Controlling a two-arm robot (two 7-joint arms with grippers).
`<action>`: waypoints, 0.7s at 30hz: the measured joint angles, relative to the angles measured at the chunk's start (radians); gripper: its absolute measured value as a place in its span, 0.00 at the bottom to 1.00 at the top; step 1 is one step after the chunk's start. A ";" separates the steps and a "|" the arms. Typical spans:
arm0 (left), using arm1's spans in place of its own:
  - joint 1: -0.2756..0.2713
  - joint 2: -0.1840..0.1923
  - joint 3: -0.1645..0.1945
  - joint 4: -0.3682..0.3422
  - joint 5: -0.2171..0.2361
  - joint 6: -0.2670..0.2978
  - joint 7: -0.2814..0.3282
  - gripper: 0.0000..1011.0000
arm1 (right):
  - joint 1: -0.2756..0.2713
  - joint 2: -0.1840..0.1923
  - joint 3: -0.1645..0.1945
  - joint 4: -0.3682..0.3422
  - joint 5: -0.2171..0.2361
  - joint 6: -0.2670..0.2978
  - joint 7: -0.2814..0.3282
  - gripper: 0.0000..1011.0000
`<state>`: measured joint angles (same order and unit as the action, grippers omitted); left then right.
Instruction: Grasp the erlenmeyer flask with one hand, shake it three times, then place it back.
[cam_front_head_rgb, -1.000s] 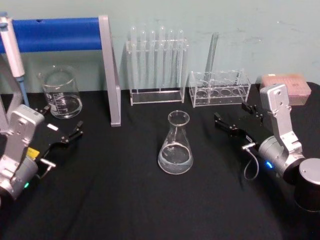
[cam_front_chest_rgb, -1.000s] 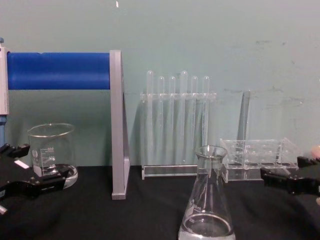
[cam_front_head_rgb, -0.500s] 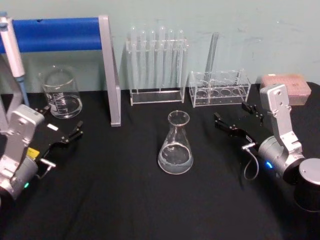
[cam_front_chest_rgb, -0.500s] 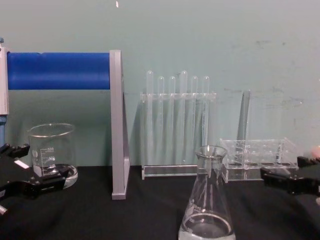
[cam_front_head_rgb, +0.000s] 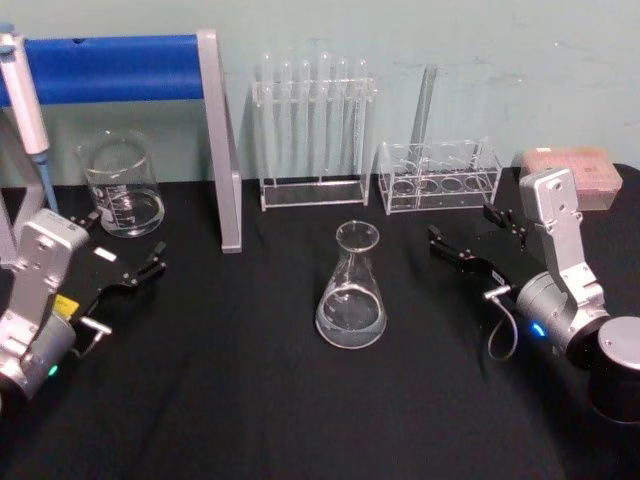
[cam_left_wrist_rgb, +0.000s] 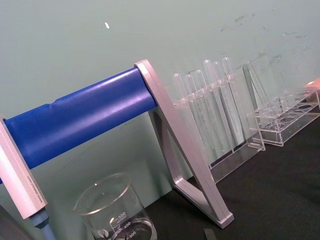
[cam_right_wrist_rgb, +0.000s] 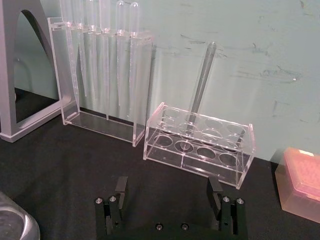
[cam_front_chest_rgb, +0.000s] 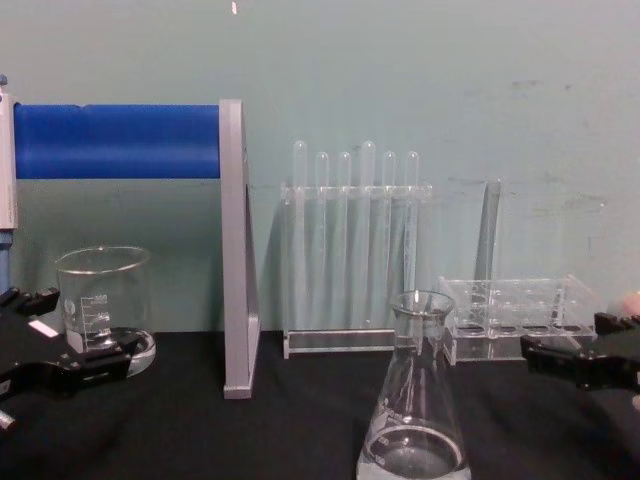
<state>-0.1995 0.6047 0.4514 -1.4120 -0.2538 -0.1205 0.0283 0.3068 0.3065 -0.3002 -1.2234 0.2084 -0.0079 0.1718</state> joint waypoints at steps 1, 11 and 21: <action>0.000 0.000 0.000 0.000 0.000 0.000 0.000 0.99 | 0.000 0.000 0.000 0.000 0.000 0.000 0.000 0.99; 0.000 0.000 0.000 0.000 0.000 0.000 0.000 0.99 | 0.000 0.000 0.000 0.000 0.000 0.000 0.000 0.99; 0.000 0.000 0.000 0.000 0.000 0.000 0.000 0.99 | 0.000 0.000 0.000 0.000 0.000 0.000 0.000 0.99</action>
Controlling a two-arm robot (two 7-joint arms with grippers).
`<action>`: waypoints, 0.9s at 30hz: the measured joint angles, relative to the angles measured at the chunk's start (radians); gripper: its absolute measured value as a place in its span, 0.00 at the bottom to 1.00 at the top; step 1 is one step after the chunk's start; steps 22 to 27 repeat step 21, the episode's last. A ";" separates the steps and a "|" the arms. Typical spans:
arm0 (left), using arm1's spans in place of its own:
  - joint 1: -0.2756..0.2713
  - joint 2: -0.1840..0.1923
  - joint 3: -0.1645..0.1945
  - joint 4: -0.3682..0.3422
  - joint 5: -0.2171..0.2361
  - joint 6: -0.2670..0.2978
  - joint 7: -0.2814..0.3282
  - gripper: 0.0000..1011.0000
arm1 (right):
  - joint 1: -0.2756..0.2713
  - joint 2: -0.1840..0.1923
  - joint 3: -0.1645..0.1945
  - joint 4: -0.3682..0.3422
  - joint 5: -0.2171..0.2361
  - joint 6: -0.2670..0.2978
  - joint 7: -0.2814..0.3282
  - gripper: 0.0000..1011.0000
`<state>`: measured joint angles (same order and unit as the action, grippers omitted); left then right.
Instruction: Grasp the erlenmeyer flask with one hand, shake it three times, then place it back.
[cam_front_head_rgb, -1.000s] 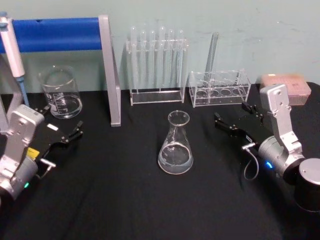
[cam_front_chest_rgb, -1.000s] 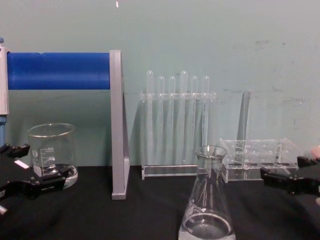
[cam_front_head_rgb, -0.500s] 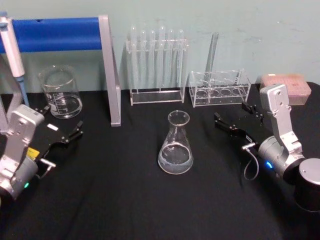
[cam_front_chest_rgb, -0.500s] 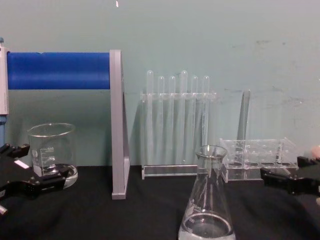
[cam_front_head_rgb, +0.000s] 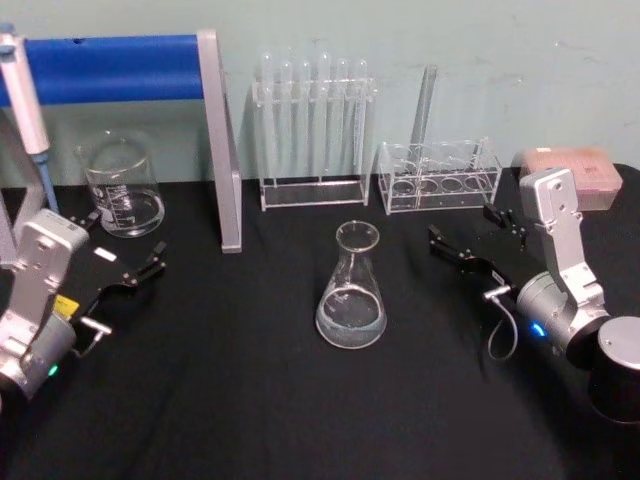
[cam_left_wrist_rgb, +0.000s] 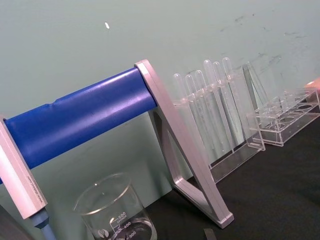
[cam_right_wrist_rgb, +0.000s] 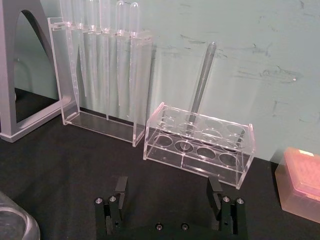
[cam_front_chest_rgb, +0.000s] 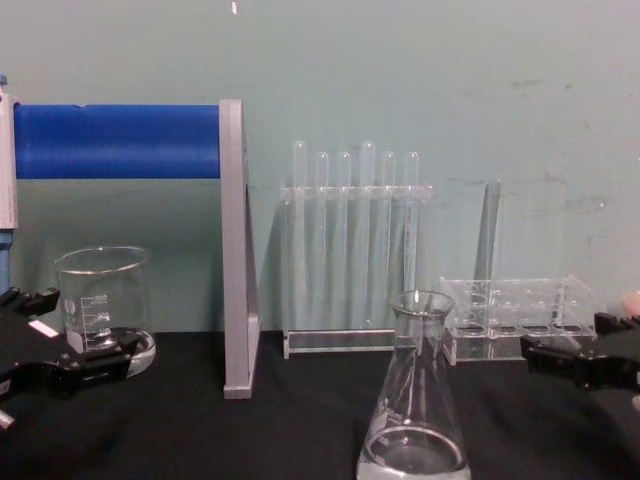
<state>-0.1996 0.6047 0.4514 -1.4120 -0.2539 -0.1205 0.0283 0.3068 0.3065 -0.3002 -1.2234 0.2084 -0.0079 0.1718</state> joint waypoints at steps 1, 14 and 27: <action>0.000 0.000 0.000 0.000 0.000 0.000 0.000 0.99 | 0.000 0.000 0.000 0.000 0.000 0.000 0.000 0.99; 0.000 0.000 0.000 0.000 0.000 0.000 0.000 0.99 | 0.000 0.000 0.000 0.000 0.000 0.000 0.000 0.99; 0.000 0.000 0.000 0.000 0.000 0.000 0.000 0.99 | 0.000 0.000 0.000 0.000 0.000 0.000 0.000 0.99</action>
